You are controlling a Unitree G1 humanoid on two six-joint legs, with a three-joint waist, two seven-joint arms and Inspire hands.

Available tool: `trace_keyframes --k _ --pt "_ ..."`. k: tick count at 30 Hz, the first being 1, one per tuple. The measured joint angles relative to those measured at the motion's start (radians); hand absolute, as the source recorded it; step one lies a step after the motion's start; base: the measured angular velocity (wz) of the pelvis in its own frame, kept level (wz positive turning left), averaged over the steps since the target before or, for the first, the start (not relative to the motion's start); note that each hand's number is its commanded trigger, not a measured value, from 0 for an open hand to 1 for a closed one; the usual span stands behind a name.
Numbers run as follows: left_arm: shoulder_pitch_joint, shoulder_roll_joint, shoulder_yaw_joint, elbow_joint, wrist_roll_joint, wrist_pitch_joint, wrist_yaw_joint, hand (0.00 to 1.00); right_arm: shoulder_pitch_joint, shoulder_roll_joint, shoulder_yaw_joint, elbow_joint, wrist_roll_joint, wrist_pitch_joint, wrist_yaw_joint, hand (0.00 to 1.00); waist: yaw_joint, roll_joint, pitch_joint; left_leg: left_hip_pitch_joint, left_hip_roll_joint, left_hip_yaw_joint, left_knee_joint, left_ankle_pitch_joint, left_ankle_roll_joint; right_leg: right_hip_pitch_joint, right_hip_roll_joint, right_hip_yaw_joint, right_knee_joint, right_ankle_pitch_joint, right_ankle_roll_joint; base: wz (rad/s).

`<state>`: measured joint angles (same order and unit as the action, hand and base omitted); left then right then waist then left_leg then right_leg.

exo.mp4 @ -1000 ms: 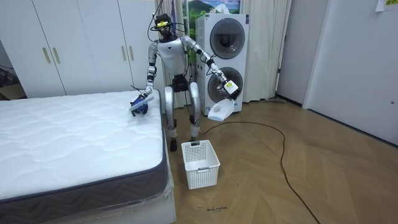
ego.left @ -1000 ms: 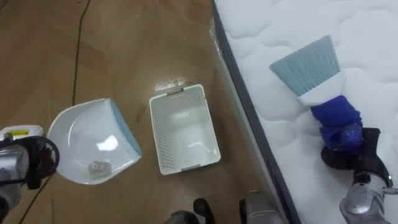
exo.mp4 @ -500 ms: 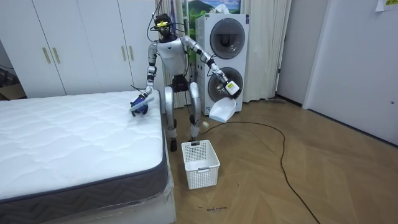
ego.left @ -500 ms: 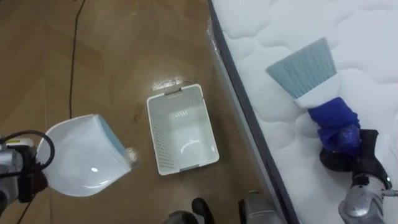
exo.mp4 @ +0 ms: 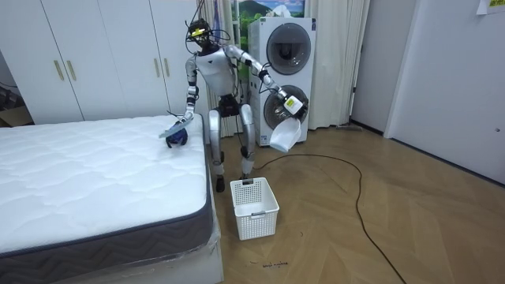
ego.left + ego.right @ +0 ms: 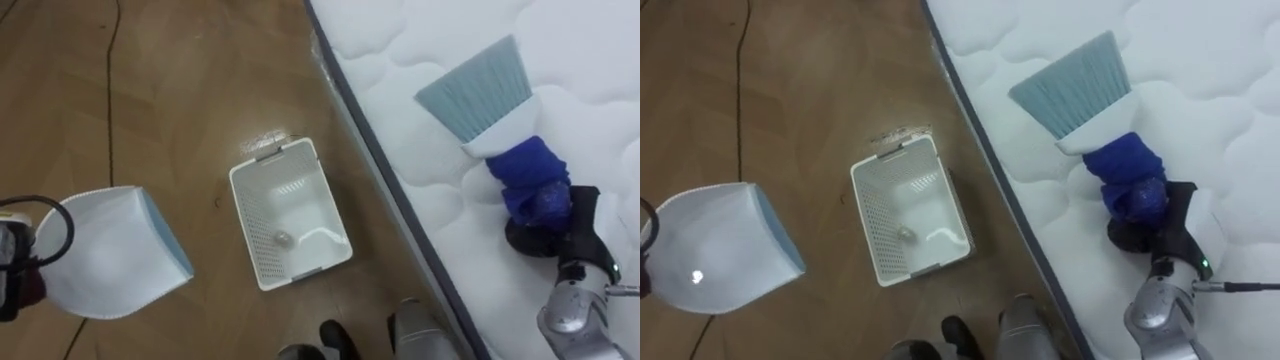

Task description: Clean bed

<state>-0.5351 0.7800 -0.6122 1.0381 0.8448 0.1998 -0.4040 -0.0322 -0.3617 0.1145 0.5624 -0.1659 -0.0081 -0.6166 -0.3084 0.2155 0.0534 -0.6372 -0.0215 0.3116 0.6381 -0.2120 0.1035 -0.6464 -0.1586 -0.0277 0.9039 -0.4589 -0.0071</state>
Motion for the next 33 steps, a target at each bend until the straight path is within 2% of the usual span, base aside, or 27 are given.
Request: trace_keyframes --k 3,7,11,13,17,20,23,25,26,28,29,30,31,33 --pt "0.000 0.000 0.000 0.001 0.000 0.000 0.000 1.00 -0.011 -0.004 0.001 0.007 0.000 -0.005 0.021 0.00 -0.003 0.004 -0.0017 0.018 0.017 0.045 -0.004 -0.002 0.004 0.004 0.001 0.009 0.004 -0.001 -0.001 -0.10" --pt "-0.006 0.000 -0.024 0.003 -0.017 0.000 0.000 1.00 -0.023 -0.011 0.012 0.012 0.010 -0.006 0.034 0.00 -0.022 0.019 -0.0009 0.027 0.034 0.074 -0.001 -0.004 0.008 0.014 0.003 0.004 0.003 -0.001 0.000 0.02" --pt "-0.014 0.000 -0.035 0.006 -0.048 -0.001 0.012 1.00 -0.023 -0.015 0.018 0.014 0.012 -0.016 0.030 0.00 -0.021 0.024 0.0000 0.032 0.042 0.077 0.001 -0.004 0.008 0.018 0.006 -0.001 -0.001 0.001 -0.005 -0.03" --pt "-0.019 0.000 -0.048 0.006 -0.088 -0.003 0.040 1.00 -0.023 -0.026 0.024 0.014 0.012 -0.027 0.026 0.00 -0.018 0.032 0.0034 0.037 0.044 0.083 -0.001 -0.004 0.008 0.019 0.007 0.001 -0.001 0.002 -0.006 -0.05" --pt "-0.026 -0.004 -0.044 0.000 -0.124 -0.015 0.092 1.00 -0.016 -0.032 0.024 0.014 0.011 -0.050 0.017 0.00 -0.014 0.037 0.0050 0.039 0.045 0.086 -0.003 -0.005 0.007 0.018 0.007 0.003 -0.001 0.002 -0.007 -0.03" --pt "-0.024 -0.018 -0.018 -0.017 -0.161 -0.033 0.136 1.00 -0.005 -0.044 0.023 0.015 0.046 -0.081 0.014 0.00 -0.004 0.035 0.0047 0.041 0.042 0.087 -0.008 -0.004 0.007 0.017 0.005 0.005 -0.003 0.002 -0.007 0.00" --pt "-0.019 -0.027 -0.009 -0.071 -0.191 -0.065 0.169 1.00 0.013 -0.052 0.024 0.031 0.076 -0.107 0.002 0.00 0.018 0.023 0.0045 0.054 0.044 0.087 -0.007 -0.005 0.005 0.025 0.007 0.009 -0.016 0.004 -0.007 -0.05" --pt "0.015 -0.037 0.062 -0.129 -0.212 -0.090 0.210 1.00 0.014 -0.044 0.024 0.063 0.089 -0.115 0.010 0.00 0.041 -0.006 0.0024 0.074 0.045 0.074 -0.008 -0.013 -0.008 0.043 0.024 0.030 -0.031 0.007 -0.008 -0.25" --pt "0.030 -0.044 0.084 -0.145 -0.216 -0.094 0.224 1.00 0.013 -0.044 0.024 0.074 0.089 -0.118 0.016 0.00 0.051 -0.010 0.0020 0.076 0.045 0.057 -0.007 -0.016 -0.013 0.049 0.031 0.037 -0.040 0.011 -0.008 -0.54" --pt "0.093 -0.074 0.161 -0.209 -0.234 -0.123 0.261 1.00 0.015 -0.047 0.042 0.103 0.111 -0.128 0.023 0.00 0.111 -0.022 -0.0008 0.090 0.044 -0.025 -0.005 -0.034 -0.039 0.073 0.070 0.061 -0.085 0.037 -0.014 -0.77" --pt "0.111 -0.078 0.175 -0.225 -0.248 -0.131 0.269 1.00 0.015 -0.047 0.048 0.105 0.118 -0.127 0.023 0.00 0.121 -0.024 -0.0022 0.092 0.041 -0.053 -0.004 -0.037 -0.044 0.078 0.079 0.074 -0.097 0.044 -0.014 -0.78" --pt "0.147 -0.079 0.194 -0.257 -0.271 -0.142 0.287 1.00 0.013 -0.047 0.061 0.115 0.119 -0.127 0.023 0.00 0.135 -0.030 -0.0047 0.097 0.034 -0.103 0.000 -0.045 -0.056 0.089 0.097 0.093 -0.113 0.052 -0.012 -0.64" --pt "0.178 -0.082 0.215 -0.286 -0.276 -0.151 0.294 1.00 0.014 -0.045 0.062 0.127 0.118 -0.128 0.026 0.00 0.152 -0.040 -0.0107 0.103 0.027 -0.127 0.006 -0.051 -0.062 0.100 0.107 0.109 -0.121 0.054 -0.009 -0.61" --pt "0.233 -0.084 0.266 -0.332 -0.291 -0.177 0.318 1.00 0.014 -0.044 0.061 0.134 0.119 -0.126 0.032 0.00 0.163 -0.051 -0.0163 0.114 0.029 -0.132 0.018 -0.055 -0.064 0.118 0.111 0.114 -0.134 0.058 -0.006 -0.37"
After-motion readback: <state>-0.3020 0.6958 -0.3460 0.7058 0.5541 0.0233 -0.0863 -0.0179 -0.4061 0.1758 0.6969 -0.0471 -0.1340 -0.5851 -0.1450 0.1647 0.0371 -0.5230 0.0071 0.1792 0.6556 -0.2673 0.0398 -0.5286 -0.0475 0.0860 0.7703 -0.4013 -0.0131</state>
